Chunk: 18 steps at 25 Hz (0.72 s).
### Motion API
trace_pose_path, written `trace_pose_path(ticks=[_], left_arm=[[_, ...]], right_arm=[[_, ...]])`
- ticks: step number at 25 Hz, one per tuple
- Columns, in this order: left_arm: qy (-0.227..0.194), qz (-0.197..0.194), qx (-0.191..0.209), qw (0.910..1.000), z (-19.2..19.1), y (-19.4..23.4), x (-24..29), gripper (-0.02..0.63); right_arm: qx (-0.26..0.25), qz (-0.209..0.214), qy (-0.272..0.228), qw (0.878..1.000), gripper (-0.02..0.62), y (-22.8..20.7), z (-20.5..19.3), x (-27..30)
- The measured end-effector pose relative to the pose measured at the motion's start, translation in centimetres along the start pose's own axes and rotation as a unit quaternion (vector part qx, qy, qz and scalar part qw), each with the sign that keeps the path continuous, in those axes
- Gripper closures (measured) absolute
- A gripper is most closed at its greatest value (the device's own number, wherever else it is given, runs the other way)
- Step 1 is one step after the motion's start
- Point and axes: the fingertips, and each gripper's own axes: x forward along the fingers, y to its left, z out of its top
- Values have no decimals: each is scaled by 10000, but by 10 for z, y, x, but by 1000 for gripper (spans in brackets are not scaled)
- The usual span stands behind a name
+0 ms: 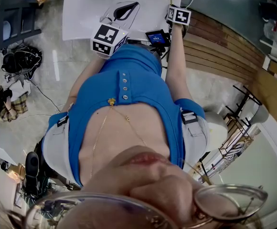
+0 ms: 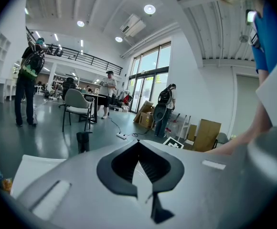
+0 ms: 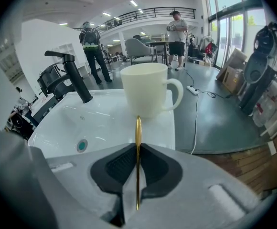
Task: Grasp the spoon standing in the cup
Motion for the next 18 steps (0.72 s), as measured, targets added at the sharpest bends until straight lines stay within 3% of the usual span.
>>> trace_pose_path(ticks=[18], left_arm=[[11,-3,54,10000,-2,-3,-3,606]], right_arm=[[-31,174,-70,9998,531,11,0,3]])
